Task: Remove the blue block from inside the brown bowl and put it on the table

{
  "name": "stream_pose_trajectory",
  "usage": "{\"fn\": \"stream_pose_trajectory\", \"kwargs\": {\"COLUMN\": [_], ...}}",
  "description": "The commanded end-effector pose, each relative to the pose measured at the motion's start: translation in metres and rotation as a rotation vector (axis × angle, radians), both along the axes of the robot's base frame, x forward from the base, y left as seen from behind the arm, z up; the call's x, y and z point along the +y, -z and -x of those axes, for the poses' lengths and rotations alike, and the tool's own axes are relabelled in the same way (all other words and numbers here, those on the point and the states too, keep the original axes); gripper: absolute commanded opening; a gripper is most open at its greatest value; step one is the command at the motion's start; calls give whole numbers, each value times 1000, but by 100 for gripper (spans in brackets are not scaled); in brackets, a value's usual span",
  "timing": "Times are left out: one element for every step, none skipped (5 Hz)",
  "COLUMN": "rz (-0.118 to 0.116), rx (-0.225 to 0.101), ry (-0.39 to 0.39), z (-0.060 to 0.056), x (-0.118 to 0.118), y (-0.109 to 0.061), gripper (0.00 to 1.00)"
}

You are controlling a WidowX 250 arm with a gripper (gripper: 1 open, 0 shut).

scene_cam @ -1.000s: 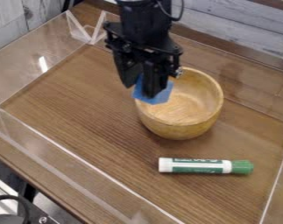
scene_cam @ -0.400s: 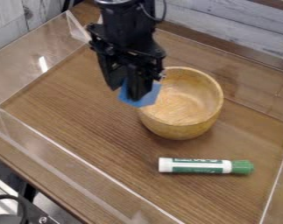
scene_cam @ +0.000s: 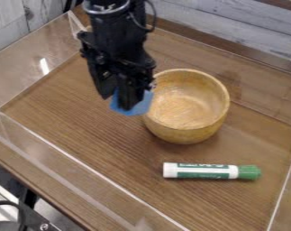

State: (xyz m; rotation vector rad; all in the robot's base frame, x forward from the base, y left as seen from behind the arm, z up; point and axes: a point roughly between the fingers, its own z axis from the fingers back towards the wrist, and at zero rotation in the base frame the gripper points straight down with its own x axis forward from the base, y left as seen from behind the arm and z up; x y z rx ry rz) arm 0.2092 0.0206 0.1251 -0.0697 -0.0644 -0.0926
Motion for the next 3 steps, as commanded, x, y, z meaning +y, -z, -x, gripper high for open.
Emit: {"fn": "stream_pose_trajectory", "kwargs": {"rz": [-22,-31,-37], "rx": [-52,-56,-59], "ry": [1,-2,-5], "z": [1,3,5], "x": [11,17,21], "y": [-3,4,11], "gripper": [0,0,0]}}
